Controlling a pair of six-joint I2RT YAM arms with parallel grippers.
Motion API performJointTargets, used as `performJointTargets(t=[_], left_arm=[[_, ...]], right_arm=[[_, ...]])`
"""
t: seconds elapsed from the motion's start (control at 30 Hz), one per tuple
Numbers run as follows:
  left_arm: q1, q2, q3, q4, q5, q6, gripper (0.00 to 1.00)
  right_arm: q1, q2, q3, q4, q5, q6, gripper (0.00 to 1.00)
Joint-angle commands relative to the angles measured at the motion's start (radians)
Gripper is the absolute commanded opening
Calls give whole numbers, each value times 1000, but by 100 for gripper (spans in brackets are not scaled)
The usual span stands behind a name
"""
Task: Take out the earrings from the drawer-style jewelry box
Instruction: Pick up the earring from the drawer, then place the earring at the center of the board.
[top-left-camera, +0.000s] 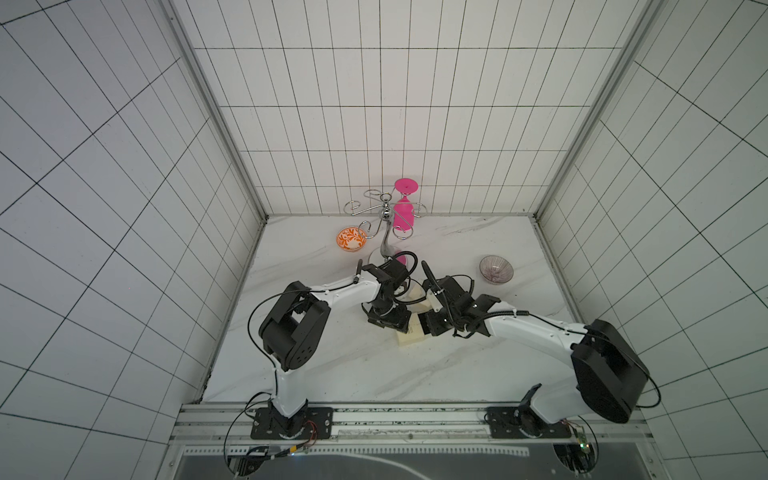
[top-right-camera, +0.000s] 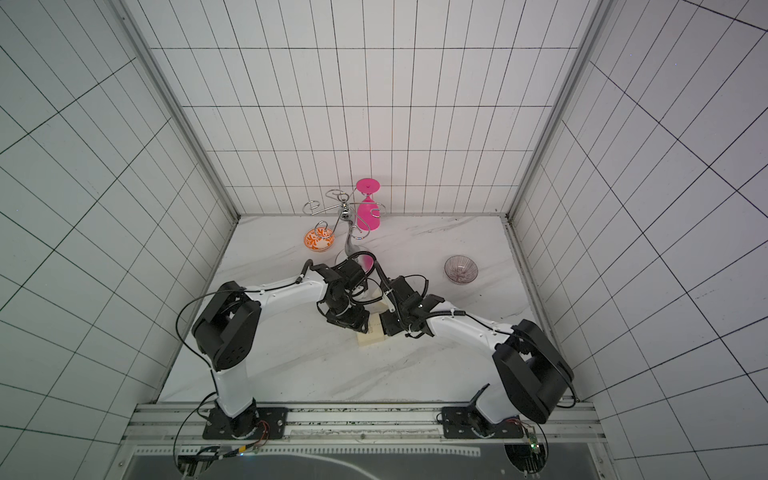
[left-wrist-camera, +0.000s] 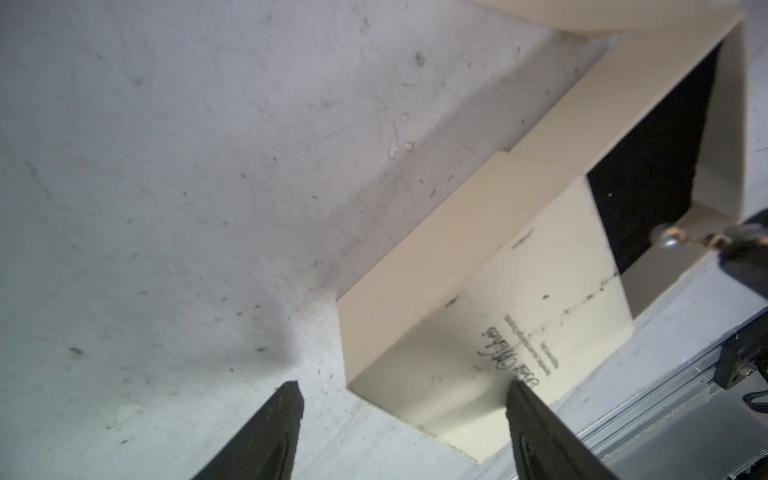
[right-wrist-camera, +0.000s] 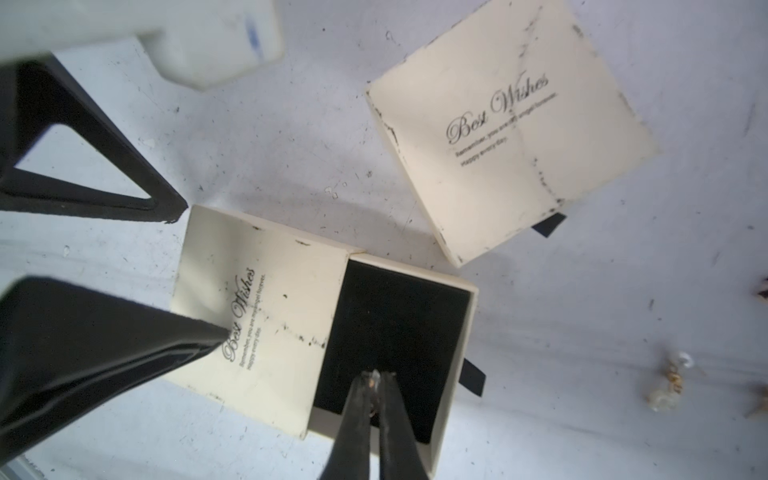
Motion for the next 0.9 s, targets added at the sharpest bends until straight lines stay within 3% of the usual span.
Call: performJointTargets(t=[0.0,0.4,0.87], left_arm=[[-8,44,-10,29,-53,6,77],[-11,44,-9,29,-52,10,77],[-25,42,-4,29,-54,11,77]], right_arm=[[-41,-38,97,-28,-13,5,5],[-286,-26,36,-29,-15,46,3],[-338,78,4,10,13,107,6]])
